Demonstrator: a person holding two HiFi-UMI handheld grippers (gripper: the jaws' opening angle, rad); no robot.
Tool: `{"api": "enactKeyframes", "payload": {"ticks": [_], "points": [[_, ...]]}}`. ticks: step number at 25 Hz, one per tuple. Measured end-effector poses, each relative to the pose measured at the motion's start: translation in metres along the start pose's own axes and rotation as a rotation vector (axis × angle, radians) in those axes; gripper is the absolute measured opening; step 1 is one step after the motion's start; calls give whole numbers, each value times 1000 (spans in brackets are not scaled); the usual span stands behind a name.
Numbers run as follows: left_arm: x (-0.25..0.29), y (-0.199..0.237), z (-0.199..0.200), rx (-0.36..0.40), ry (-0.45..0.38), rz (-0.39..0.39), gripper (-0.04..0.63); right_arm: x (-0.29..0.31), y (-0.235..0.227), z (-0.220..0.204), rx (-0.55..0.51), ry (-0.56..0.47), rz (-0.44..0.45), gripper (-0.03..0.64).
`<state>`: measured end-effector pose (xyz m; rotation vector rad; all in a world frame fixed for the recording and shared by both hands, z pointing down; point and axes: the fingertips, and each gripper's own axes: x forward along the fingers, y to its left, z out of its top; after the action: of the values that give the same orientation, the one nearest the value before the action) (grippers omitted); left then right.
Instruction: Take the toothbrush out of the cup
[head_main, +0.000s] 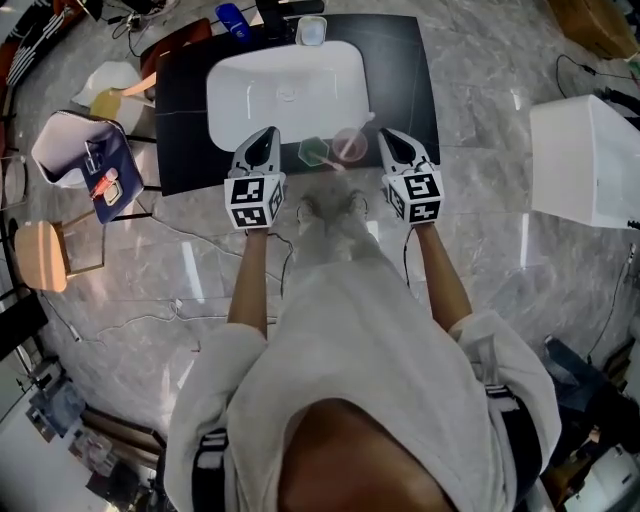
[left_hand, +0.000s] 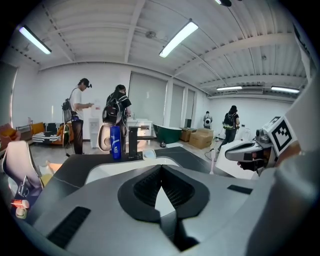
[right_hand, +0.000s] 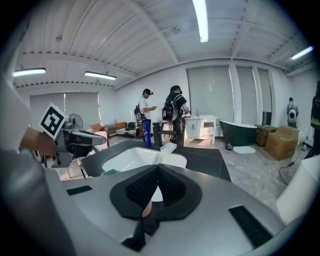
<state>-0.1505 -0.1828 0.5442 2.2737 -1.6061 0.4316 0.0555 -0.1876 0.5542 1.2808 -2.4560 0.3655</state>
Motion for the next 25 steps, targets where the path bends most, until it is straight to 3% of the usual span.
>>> {"api": "enactKeyframes", "payload": {"ticks": [10,14,25], "points": [[11,0,-27,-12,42,-50,26,6,14,-27,46,22,-3,14],[13,-1,-35,-15,53,-53,26,16,20,-36,88,31,64,186],[9,4,-39,-6,58,-20,26,50,17,-30,97,27,88,125]]}}
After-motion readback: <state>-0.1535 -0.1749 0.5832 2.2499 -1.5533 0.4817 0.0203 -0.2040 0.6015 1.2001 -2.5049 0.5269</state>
